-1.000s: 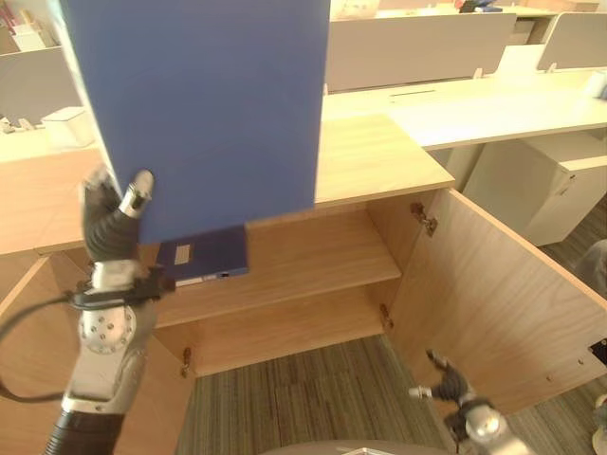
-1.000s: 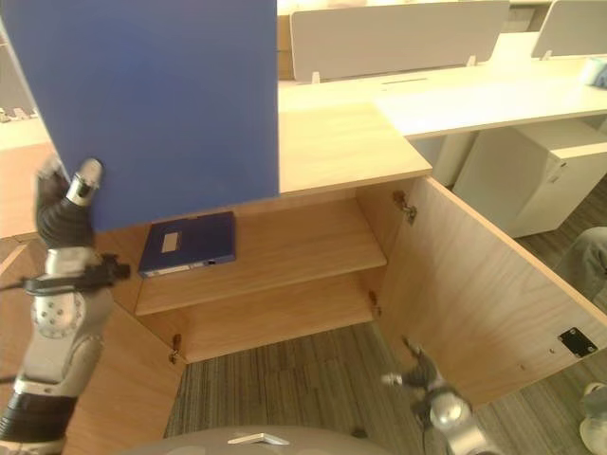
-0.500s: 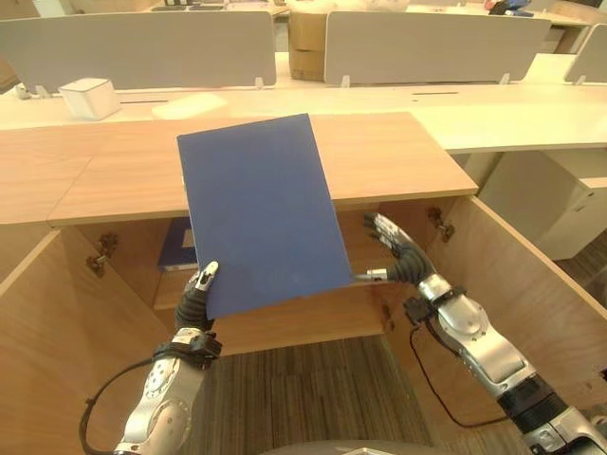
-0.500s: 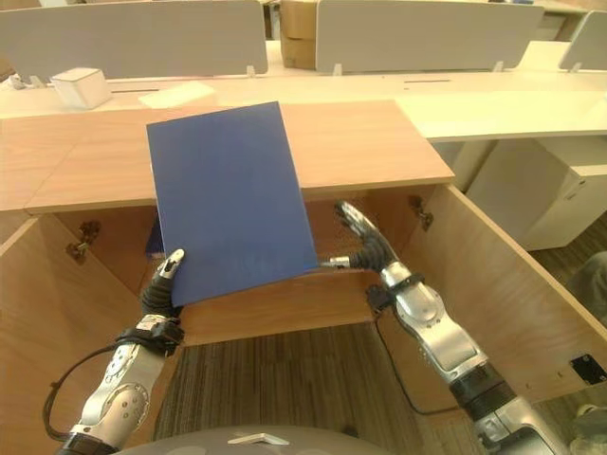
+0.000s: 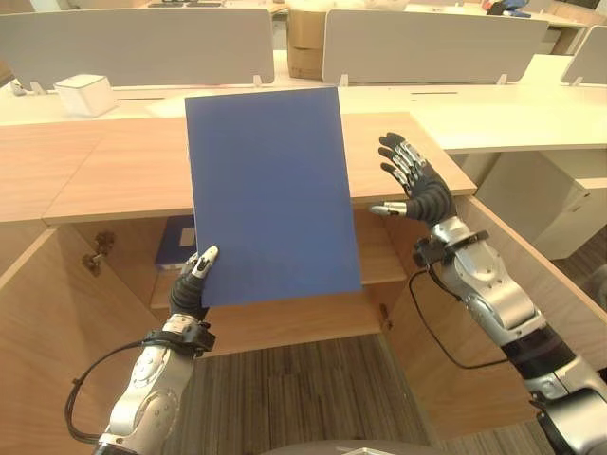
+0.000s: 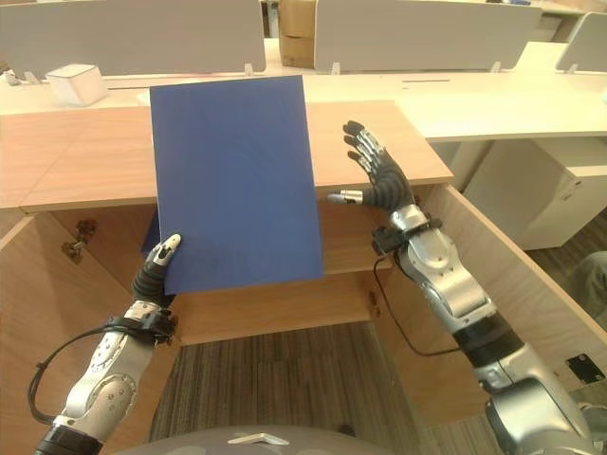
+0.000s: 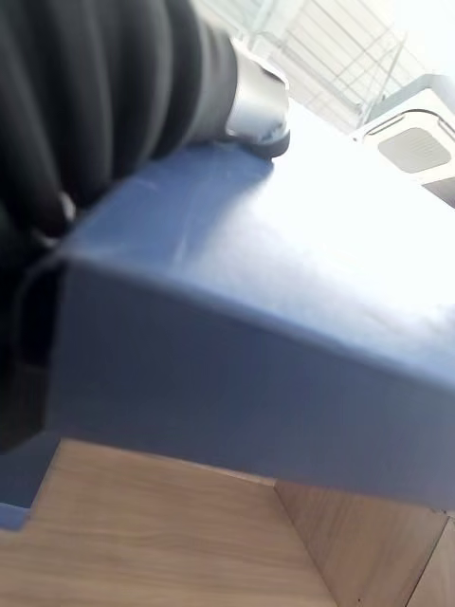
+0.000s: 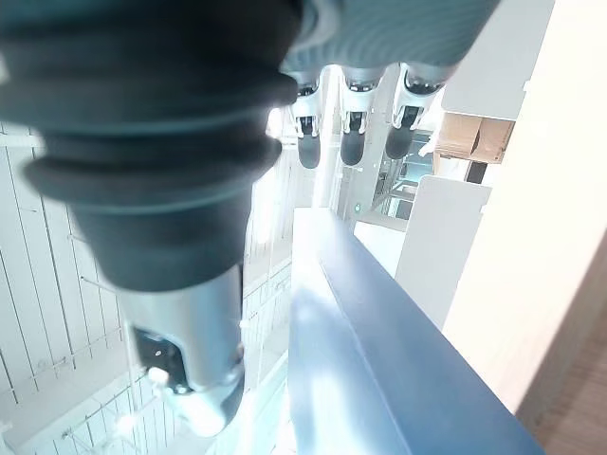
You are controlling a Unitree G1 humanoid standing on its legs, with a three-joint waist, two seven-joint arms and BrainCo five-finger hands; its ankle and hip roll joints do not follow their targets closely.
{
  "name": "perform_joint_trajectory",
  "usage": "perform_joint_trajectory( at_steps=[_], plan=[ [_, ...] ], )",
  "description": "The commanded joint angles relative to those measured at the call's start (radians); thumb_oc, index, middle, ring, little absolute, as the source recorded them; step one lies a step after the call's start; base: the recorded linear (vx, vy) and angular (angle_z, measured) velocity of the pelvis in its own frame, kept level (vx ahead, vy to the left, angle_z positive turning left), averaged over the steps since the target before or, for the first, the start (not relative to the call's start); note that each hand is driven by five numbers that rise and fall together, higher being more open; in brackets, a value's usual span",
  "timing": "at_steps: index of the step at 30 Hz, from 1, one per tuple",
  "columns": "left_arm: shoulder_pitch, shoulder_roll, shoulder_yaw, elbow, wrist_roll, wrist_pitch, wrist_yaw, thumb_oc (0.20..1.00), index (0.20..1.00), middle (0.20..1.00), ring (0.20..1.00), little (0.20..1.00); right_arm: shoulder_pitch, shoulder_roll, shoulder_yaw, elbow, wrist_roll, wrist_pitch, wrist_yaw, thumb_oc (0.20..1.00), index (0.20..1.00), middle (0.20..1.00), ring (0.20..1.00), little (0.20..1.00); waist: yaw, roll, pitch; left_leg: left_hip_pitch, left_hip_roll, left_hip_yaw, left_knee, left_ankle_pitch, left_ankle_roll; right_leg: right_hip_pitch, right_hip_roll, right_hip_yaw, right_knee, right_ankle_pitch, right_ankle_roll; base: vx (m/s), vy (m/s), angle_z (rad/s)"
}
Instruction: Put the empty folder in the office cabinet
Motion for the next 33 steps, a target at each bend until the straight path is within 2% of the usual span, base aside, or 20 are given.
perform_joint_trajectory(
  at_steps=[1, 3, 5, 13, 20, 24, 27, 30, 31, 33],
  plan=[
    [-0.103, 0.074, -0.009, -0.093, -0.015, -0.064, -0.063, 0.200, 0.200, 0.200, 0.200, 0.200, -0.066, -0.009, -0.019, 0.054, 0.098, -0.052, -0.016, 1.000, 1.000, 1.000, 1.000, 1.000, 0.023, -0.032, -0.043, -0.012, 0.040, -0.076, -0.009, -0.044, -0.029, 0.011, -0.112, -0.015, 0.002, 0.010, 0.084, 0.00, 0.000, 0.00],
    [-0.103, 0.074, -0.009, -0.093, -0.015, -0.064, -0.063, 0.200, 0.200, 0.200, 0.200, 0.200, -0.066, -0.009, -0.019, 0.054, 0.098, -0.052, -0.016, 1.000, 1.000, 1.000, 1.000, 1.000, 0.023, -0.032, -0.043, -0.012, 0.040, -0.076, -0.009, -0.044, -0.029, 0.011, -0.112, -0.015, 0.002, 0.010, 0.084, 0.00, 0.000, 0.00],
    [-0.115, 0.116, -0.025, -0.116, 0.009, -0.068, -0.064, 0.200, 0.200, 0.200, 0.200, 0.200, -0.144, -0.001, 0.052, 0.129, 0.174, -0.010, 0.004, 1.000, 1.000, 1.000, 1.000, 1.000, 0.022, -0.031, -0.044, -0.011, 0.041, -0.073, -0.009, -0.041, -0.033, 0.011, -0.109, -0.010, 0.002, 0.011, 0.083, 0.00, 0.000, 0.00],
    [-0.150, 0.138, -0.040, -0.141, 0.023, -0.079, -0.054, 0.200, 0.200, 0.200, 0.200, 0.200, -0.221, 0.031, 0.111, 0.201, 0.219, 0.016, 0.006, 1.000, 1.000, 1.000, 1.000, 1.000, 0.020, -0.028, -0.045, -0.010, 0.044, -0.071, -0.009, -0.040, -0.036, 0.011, -0.106, -0.005, 0.002, 0.010, 0.080, 0.00, 0.000, -0.01],
    [-0.186, 0.158, -0.058, -0.141, 0.045, -0.087, -0.049, 0.200, 0.200, 0.200, 0.200, 0.200, -0.230, 0.046, 0.154, 0.175, 0.326, 0.039, 0.049, 1.000, 1.000, 1.000, 1.000, 1.000, 0.017, -0.026, -0.046, -0.010, 0.044, -0.072, -0.009, -0.039, -0.038, 0.009, -0.105, -0.004, 0.002, 0.009, 0.080, 0.00, 0.000, 0.00],
    [-0.191, 0.189, -0.048, -0.134, 0.053, -0.093, -0.055, 0.200, 0.200, 0.200, 0.200, 0.200, -0.213, -0.017, 0.198, 0.073, 0.401, 0.054, 0.105, 1.000, 1.000, 1.000, 1.000, 1.000, 0.012, -0.027, -0.046, -0.009, 0.043, -0.069, -0.009, -0.038, -0.041, 0.008, -0.104, -0.006, 0.002, 0.010, 0.082, 0.00, 0.000, 0.00],
    [-0.172, 0.220, -0.029, -0.126, 0.054, -0.107, -0.066, 0.200, 0.200, 0.200, 0.200, 0.200, -0.193, -0.125, 0.232, -0.052, 0.462, 0.060, 0.162, 1.000, 1.000, 1.000, 1.000, 1.000, 0.009, -0.029, -0.045, -0.011, 0.042, -0.066, -0.009, -0.036, -0.044, 0.004, -0.106, -0.006, 0.002, 0.012, 0.086, 0.00, 0.000, 0.00],
    [-0.167, 0.230, -0.022, -0.127, 0.055, -0.111, -0.070, 0.200, 0.200, 0.200, 0.200, 0.200, -0.184, -0.160, 0.239, -0.092, 0.482, 0.063, 0.178, 1.000, 1.000, 1.000, 1.000, 1.000, 0.008, -0.029, -0.045, -0.011, 0.042, -0.063, -0.009, -0.035, -0.045, 0.003, -0.107, -0.007, 0.002, 0.013, 0.087, 0.00, 0.000, 0.00],
    [-0.158, 0.249, -0.006, -0.125, 0.053, -0.120, -0.076, 0.200, 0.200, 0.200, 0.200, 0.200, -0.165, -0.236, 0.247, -0.155, 0.517, 0.058, 0.205, 1.000, 1.000, 1.000, 1.000, 1.000, 0.006, -0.031, -0.045, -0.012, 0.042, -0.059, -0.009, -0.033, -0.048, 0.001, -0.108, -0.008, 0.002, 0.016, 0.091, 0.00, 0.000, 0.00],
    [-0.158, 0.249, -0.007, -0.125, 0.053, -0.120, -0.076, 0.200, 0.200, 0.200, 0.200, 0.200, -0.163, -0.237, 0.246, -0.156, 0.517, 0.058, 0.205, 1.000, 1.000, 1.000, 1.000, 1.000, 0.007, -0.030, -0.045, -0.012, 0.042, -0.059, -0.009, -0.033, -0.048, 0.001, -0.108, -0.008, 0.002, 0.016, 0.091, 0.00, 0.000, 0.00]
  ],
)
